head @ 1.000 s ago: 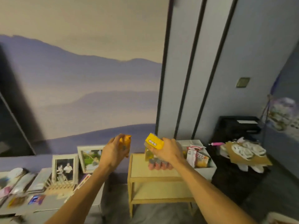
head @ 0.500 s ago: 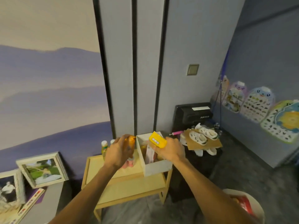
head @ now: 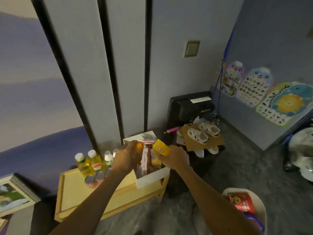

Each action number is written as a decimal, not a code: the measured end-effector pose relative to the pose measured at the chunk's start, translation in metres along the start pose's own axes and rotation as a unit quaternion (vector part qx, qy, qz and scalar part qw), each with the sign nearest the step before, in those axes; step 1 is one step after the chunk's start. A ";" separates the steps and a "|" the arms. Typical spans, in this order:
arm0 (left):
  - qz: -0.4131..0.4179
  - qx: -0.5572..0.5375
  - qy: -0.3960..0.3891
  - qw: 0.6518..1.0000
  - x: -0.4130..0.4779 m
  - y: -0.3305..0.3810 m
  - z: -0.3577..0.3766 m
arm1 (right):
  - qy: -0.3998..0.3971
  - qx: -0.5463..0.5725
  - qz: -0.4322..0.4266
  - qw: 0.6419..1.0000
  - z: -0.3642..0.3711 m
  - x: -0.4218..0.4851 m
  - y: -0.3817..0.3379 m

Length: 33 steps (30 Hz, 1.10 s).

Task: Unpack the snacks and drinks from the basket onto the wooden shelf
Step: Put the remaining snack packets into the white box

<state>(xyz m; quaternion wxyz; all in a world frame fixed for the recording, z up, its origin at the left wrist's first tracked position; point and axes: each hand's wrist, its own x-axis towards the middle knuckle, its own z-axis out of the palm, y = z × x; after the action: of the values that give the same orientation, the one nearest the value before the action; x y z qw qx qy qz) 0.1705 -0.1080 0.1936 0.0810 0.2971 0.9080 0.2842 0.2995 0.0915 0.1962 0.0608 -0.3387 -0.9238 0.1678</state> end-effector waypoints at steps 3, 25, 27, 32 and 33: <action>-0.006 0.015 -0.037 0.999 0.035 -0.017 0.020 | -0.028 -0.002 0.010 1.000 0.028 0.030 -0.002; -0.102 0.052 -0.139 0.984 0.095 -0.079 0.157 | -0.185 0.009 0.085 0.979 0.154 0.110 0.012; -0.102 0.054 -0.140 0.983 0.093 -0.088 0.164 | -0.190 0.009 0.076 0.979 0.151 0.111 0.014; -0.086 0.054 -0.133 0.986 0.091 -0.087 0.150 | -0.191 0.021 0.074 0.979 0.136 0.108 0.008; -0.080 0.052 -0.128 0.987 0.093 -0.084 0.141 | -0.184 0.020 0.071 0.980 0.129 0.109 0.006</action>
<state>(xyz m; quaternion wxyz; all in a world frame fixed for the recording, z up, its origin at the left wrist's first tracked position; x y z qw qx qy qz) 0.0982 -0.0427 0.0315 0.2035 0.2616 0.9245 0.1885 0.1907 0.1316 0.0731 -0.1159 -0.3652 -0.8893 0.2497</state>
